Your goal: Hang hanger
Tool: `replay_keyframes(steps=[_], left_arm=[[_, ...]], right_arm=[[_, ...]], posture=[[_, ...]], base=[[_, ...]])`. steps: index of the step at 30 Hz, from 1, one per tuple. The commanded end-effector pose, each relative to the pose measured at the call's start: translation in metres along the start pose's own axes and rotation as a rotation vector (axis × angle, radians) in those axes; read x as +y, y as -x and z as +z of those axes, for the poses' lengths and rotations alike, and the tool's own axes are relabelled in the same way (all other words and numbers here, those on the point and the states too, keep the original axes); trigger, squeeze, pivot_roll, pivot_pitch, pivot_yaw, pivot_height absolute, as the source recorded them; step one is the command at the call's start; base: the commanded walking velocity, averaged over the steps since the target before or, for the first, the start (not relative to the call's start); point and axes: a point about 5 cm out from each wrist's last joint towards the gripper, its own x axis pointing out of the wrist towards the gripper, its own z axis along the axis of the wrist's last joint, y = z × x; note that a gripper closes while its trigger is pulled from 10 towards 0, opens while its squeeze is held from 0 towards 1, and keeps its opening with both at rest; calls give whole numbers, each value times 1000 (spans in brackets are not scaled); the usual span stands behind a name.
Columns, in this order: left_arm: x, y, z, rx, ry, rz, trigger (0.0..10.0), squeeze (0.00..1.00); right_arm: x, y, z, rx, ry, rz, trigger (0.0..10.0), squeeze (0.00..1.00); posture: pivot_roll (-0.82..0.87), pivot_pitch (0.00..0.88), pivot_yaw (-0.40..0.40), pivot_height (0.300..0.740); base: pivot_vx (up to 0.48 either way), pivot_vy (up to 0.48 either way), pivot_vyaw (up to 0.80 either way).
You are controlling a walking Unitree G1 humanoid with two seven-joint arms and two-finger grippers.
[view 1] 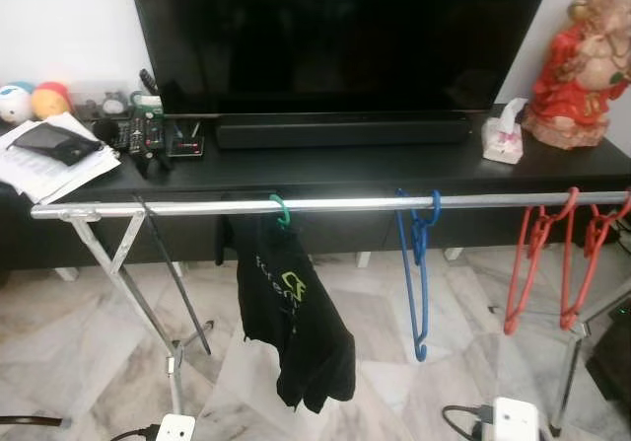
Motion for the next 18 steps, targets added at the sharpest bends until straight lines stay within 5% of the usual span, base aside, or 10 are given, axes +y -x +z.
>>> replay_keyframes(steps=[1, 7, 10, 18], left_arm=[[-5, -1, -2, 18, -28, -15, 10000, 0], [-5, -2, 5, 0, -25, -12, 10000, 0], [-3, -3, 6, 5, -32, -7, 10000, 0], [0, -5, 15, -4, -54, -1, 10000, 0]], right_arm=[[5, -2, -4, 15, 0, 83, 10000, 0], [14, -2, -16, 79, 137, 231, 10000, 0], [13, -3, -16, 83, 72, 221, 10000, 0], [24, -1, -19, 111, 84, 262, 10000, 0]], posture=[[-113, 0, -60, 740], [-83, 0, -61, 740], [-84, 0, -49, 740], [-89, 0, -24, 740]], base=[[0, 0, 0], [0, 0, 0], [0, 0, 0], [0, 0, 0]])
